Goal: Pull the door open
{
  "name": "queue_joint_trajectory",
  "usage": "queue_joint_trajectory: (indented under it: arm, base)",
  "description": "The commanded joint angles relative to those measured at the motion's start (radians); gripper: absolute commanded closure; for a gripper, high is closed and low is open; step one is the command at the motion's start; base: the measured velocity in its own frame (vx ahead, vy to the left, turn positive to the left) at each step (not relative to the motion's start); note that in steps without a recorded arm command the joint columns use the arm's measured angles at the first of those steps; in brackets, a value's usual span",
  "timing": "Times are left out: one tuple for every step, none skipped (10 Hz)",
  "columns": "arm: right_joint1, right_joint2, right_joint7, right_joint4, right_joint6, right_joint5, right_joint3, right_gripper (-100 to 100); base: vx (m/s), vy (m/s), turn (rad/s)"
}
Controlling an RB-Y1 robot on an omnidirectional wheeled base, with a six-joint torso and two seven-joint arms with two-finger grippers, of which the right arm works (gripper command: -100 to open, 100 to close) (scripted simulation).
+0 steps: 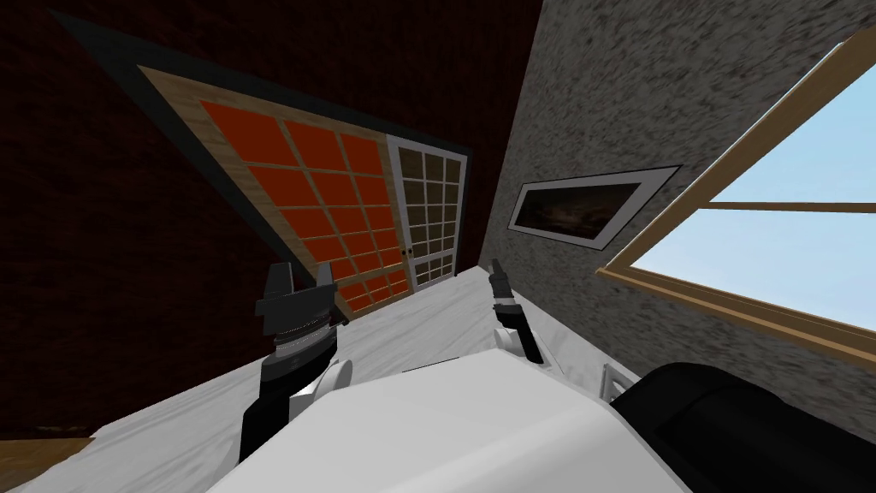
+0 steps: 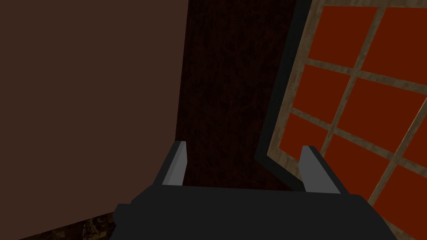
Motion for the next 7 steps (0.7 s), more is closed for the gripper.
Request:
queue_joint_trajectory:
  arm:
    - [-0.009, -0.003, 0.027, 0.033, -0.01, 0.013, -0.006, -100]
    - [-0.016, -0.005, 0.042, 0.056, -0.017, 0.021, -0.01, -100]
    - [-0.022, -0.007, 0.058, 0.079, -0.025, 0.03, -0.014, -100]
    - [-0.029, -0.009, 0.073, 0.101, -0.032, 0.038, -0.018, -100]
    - [-0.036, -0.01, 0.09, 0.126, -0.04, 0.047, -0.022, -100]
    - [-0.043, -0.012, 0.108, 0.151, -0.047, 0.056, -0.026, -100]
    - [-0.05, -0.014, 0.125, 0.176, -0.055, 0.065, -0.03, -100]
  base:
    - [0.092, 0.044, 0.046]
    - [0.098, 0.055, 0.056]
    - [0.1, 0.06, 0.042]
    - [0.092, 0.062, 0.037]
    - [0.091, 0.062, 0.054]
    - [0.104, 0.044, 0.052]
    - [0.124, 0.045, 0.056]
